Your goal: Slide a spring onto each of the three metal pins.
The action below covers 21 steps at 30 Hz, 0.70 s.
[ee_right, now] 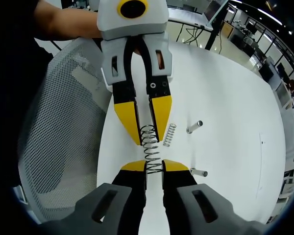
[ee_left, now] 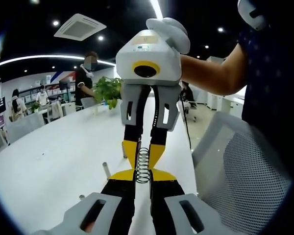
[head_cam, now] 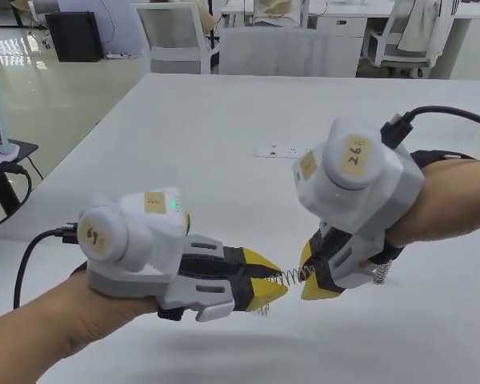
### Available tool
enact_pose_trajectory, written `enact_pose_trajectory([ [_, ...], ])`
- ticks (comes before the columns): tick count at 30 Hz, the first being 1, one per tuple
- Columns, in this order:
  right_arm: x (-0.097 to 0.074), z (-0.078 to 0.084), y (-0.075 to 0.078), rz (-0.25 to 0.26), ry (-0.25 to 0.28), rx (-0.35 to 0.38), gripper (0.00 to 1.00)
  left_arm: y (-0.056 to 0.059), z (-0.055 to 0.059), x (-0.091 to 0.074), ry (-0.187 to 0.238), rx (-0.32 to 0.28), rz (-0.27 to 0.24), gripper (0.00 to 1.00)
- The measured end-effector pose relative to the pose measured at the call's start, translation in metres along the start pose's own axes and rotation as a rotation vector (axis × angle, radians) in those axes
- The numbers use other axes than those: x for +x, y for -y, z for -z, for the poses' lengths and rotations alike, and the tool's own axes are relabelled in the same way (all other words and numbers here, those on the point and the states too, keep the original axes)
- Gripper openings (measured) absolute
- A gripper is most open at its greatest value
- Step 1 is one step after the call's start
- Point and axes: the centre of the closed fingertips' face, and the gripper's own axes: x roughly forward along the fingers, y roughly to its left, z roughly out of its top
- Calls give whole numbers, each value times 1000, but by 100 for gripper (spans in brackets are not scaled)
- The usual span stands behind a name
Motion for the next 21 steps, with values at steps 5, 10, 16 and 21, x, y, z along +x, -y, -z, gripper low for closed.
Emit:
enact_pose_trajectory([
  [5, -2, -2, 0, 4, 3, -6, 9, 1, 3, 1, -14, 7, -1, 3],
  [10, -5, -5, 0, 5, 11, -11, 9, 1, 5, 2, -20, 8, -1, 3],
  [16, -8, -13, -4, -2, 34, -18, 9, 2, 9, 2, -34, 8, 2, 2],
  [21, -10, -20, -6, -9, 51, -21, 9, 3, 12, 2, -41, 6, 7, 2],
])
